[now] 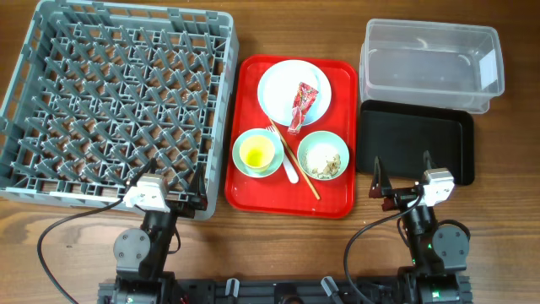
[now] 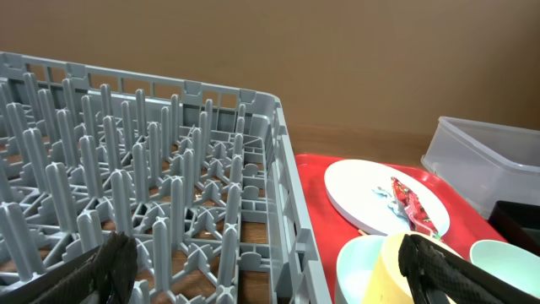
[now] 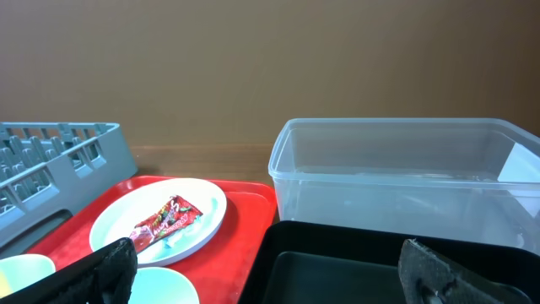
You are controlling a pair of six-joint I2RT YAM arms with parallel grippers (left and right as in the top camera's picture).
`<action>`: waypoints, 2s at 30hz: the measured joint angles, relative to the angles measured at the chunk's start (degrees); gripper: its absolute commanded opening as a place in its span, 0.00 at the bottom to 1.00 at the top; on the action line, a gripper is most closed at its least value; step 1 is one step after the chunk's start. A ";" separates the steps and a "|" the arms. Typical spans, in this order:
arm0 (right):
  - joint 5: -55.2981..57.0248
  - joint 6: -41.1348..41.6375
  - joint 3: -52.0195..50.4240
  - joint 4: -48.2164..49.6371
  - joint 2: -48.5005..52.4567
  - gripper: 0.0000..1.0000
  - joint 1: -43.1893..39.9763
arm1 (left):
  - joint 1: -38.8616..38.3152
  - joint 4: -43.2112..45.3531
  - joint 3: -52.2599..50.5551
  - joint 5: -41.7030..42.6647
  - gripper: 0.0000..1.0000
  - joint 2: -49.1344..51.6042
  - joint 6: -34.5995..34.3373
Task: Sort waste into correct bins and load items into the dishwasher rack
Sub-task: 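Move the right gripper toward the red wrapper on the blue plate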
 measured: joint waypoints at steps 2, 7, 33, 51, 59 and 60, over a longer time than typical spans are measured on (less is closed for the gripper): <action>-0.02 0.00 0.00 -0.02 0.00 1.00 0.00 | 0.00 0.00 0.00 0.00 1.00 0.00 0.00; 0.00 0.00 0.00 0.00 0.00 1.00 0.00 | 0.00 0.02 0.00 0.00 1.00 0.00 0.00; -0.02 0.00 0.00 -0.02 0.00 1.00 0.00 | 0.00 0.00 0.00 0.00 1.00 0.00 0.00; -0.02 0.09 0.00 -0.02 0.00 1.00 0.00 | 0.00 0.00 0.00 0.00 1.00 0.04 0.00; -0.02 1.14 7.58 -10.47 5.20 1.00 0.00 | 0.00 -10.88 9.75 0.42 1.00 12.39 -0.02; -0.02 1.33 10.62 -11.98 8.22 1.00 0.00 | 0.00 -13.44 14.27 0.42 1.00 16.61 -0.04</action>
